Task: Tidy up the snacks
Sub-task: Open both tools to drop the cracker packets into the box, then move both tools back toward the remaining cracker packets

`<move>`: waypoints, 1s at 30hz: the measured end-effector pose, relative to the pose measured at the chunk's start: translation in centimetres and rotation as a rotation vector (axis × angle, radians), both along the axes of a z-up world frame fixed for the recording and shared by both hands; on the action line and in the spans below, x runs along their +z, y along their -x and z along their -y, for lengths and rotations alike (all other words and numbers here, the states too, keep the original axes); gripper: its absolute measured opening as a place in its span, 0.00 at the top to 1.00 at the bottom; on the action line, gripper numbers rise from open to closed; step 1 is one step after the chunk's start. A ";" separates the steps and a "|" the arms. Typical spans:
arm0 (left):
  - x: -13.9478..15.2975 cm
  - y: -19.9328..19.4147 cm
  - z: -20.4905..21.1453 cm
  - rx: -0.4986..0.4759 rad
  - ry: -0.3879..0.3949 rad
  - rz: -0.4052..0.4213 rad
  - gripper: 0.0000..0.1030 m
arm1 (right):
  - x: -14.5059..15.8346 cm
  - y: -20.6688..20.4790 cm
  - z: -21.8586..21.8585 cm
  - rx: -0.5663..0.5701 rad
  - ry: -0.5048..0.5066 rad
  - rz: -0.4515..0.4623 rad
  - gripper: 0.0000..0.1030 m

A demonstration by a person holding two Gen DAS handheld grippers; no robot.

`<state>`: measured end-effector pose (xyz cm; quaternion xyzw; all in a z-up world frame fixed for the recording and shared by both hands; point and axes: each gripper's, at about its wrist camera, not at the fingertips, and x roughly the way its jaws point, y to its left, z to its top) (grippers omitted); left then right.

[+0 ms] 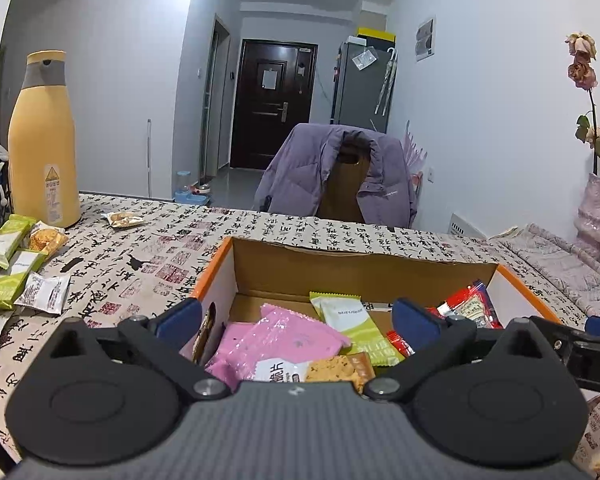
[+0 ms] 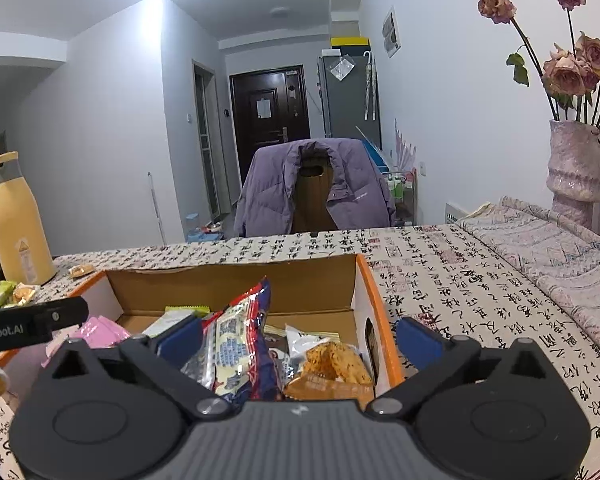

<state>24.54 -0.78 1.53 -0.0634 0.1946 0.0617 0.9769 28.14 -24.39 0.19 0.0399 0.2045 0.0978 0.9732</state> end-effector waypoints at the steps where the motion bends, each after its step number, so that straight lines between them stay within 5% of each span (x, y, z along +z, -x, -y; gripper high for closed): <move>1: 0.0 0.0 0.0 0.000 0.000 -0.002 0.00 | 0.0 0.0 0.0 0.001 -0.001 0.000 0.00; 15: 2.4 1.1 0.3 0.000 0.028 0.035 0.00 | 1.8 1.0 -0.8 0.010 0.040 0.040 0.00; 30: 3.9 6.5 0.0 -0.015 0.012 0.047 0.00 | 3.4 6.8 -1.0 0.032 0.059 0.049 0.00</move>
